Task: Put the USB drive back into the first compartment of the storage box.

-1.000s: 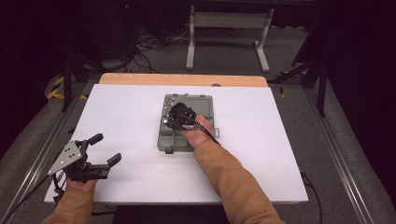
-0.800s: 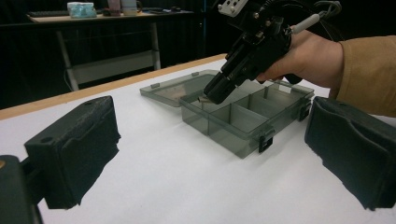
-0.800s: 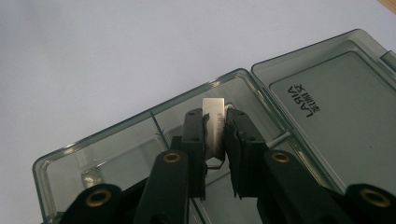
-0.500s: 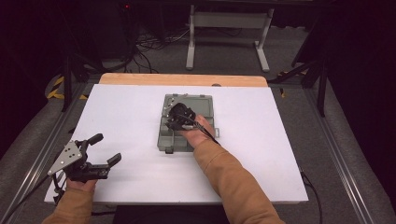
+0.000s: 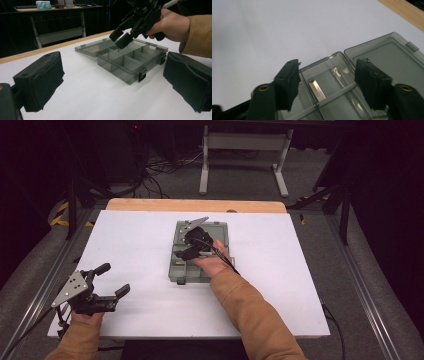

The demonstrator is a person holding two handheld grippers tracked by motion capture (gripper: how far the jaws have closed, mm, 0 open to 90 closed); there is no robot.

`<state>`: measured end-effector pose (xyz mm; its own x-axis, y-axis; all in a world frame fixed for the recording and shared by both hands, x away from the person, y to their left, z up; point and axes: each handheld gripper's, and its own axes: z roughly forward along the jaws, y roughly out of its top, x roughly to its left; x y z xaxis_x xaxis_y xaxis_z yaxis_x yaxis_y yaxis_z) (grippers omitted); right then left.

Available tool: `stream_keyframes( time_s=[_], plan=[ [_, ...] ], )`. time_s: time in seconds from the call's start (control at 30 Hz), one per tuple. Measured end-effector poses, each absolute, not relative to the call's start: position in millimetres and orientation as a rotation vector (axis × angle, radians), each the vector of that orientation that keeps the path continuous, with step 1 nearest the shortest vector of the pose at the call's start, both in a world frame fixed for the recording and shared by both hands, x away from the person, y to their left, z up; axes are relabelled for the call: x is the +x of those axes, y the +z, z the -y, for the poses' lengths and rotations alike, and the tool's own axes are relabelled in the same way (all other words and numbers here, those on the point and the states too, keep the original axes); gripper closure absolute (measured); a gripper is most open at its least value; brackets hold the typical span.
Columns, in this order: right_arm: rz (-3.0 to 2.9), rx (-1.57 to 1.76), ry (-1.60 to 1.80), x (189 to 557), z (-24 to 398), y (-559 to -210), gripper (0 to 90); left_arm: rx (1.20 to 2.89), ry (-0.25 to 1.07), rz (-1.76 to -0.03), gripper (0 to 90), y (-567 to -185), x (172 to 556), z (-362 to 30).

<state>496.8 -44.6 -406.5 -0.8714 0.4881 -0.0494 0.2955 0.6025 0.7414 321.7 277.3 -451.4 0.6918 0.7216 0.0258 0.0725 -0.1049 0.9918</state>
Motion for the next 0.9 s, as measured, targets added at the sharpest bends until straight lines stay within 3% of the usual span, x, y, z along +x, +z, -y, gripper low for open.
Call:
stream_keyframes(
  time_s=[0.1,0.27,0.9],
  plan=[
    [-2.557,0.631,1.193,491.9,51.1,-396.4,23.6,1.604,0.623,-0.662,3.6,-451.4,321.6,-277.2],
    [-2.513,0.585,1.268,479.1,61.5,-377.7,15.8,1.599,0.62,-0.664,3.6,-451.4,321.0,-277.3],
    [-2.416,0.479,1.329,428.6,107.0,-339.8,6.7,1.6,0.615,-0.667,3.6,-451.4,321.2,-276.2]
  ],
)
